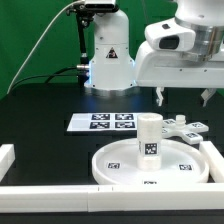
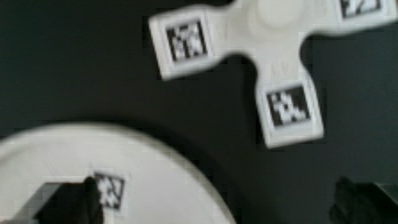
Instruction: Assemble round table
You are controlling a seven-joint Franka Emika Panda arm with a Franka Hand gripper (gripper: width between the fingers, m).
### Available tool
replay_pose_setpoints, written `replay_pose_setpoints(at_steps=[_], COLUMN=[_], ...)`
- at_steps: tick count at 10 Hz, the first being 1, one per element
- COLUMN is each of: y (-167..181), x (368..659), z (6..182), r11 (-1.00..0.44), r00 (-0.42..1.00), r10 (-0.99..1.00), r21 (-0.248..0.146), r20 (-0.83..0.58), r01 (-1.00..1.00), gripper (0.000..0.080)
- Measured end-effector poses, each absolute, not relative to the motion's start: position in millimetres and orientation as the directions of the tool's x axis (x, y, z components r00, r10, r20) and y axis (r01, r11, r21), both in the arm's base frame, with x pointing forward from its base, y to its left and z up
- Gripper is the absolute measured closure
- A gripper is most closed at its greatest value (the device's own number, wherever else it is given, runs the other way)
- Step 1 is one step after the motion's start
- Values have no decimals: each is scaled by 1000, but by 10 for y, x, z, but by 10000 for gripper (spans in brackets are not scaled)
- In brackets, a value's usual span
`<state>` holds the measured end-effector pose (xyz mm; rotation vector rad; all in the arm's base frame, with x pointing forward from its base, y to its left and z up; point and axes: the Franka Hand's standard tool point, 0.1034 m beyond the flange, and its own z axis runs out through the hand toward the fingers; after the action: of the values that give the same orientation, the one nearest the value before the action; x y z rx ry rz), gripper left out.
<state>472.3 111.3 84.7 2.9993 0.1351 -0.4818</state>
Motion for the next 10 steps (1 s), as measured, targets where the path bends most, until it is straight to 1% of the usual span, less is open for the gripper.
replay_pose_setpoints(at_steps=[1, 3, 4, 5, 6, 9, 10], y=[1110, 1041, 1003, 999, 986, 997, 1111], x=[4759, 4657, 4596, 4616, 4618, 4627, 4588], z=[836, 814, 825, 805, 790, 777, 749], r11=[-990, -987, -984, -982, -981, -980, -979], r00=[933, 864, 808, 783, 764, 767, 762], r10=[65, 31, 7, -10, -18, -15, -6], r21=[94, 124, 142, 155, 161, 161, 158], r20=[-355, -502, -589, -622, -645, -642, -647], r01=[105, 107, 112, 110, 112, 116, 127], gripper=[150, 150, 150, 150, 150, 150, 150])
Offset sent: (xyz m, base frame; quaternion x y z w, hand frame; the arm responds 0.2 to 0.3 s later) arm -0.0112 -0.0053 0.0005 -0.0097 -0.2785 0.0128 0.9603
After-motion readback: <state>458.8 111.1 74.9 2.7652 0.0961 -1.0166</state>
